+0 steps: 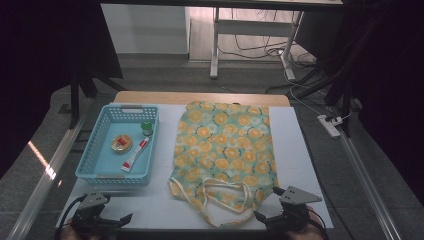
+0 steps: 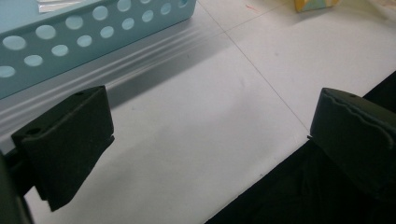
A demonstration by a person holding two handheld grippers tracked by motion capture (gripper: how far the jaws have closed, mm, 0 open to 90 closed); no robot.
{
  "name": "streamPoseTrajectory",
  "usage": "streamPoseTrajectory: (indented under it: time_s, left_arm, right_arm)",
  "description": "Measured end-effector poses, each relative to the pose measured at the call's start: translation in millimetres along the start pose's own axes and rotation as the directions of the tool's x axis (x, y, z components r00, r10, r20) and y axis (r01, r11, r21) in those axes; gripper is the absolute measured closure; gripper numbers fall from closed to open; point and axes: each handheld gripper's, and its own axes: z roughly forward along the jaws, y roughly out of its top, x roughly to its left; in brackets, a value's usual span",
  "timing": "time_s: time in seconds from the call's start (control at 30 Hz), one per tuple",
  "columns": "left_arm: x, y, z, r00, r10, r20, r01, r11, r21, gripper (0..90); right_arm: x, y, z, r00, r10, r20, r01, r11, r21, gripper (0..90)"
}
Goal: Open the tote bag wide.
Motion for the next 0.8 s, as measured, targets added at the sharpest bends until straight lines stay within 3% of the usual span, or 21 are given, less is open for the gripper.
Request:
streamPoseTrajectory:
  time_s: [0.17,0.43,0.63,0.8]
  left_arm:
    - [-0.1,0.1,0.1,1.0000,0.002,0.001,-0.002,1.0000,0.000,0.0]
    - [0.2,0.2,0.3,1.0000,0.000,0.003,0.000,1.0000,0.002,0.0]
    - [0.7,0.2,0.2,1.0000,-0.001,0.008,0.001,1.0000,0.003,0.0]
    - [0.7,0.3,0.6,1.0000,-0.002,0.009,0.002,1.0000,0.004,0.0]
  right_arm:
    - [2.8,2.3,3.9,0.9994,0.013,-0.032,-0.013,1.000,0.007,0.0]
    - [14.9,7.2,13.1,0.9983,-0.014,-0.057,0.016,0.999,0.030,0.0]
    - [30.8,13.3,23.3,0.9901,-0.024,-0.138,0.030,0.999,0.044,0.0]
    - [43.9,14.9,35.0,0.9800,-0.059,-0.190,0.076,0.994,0.080,0.0]
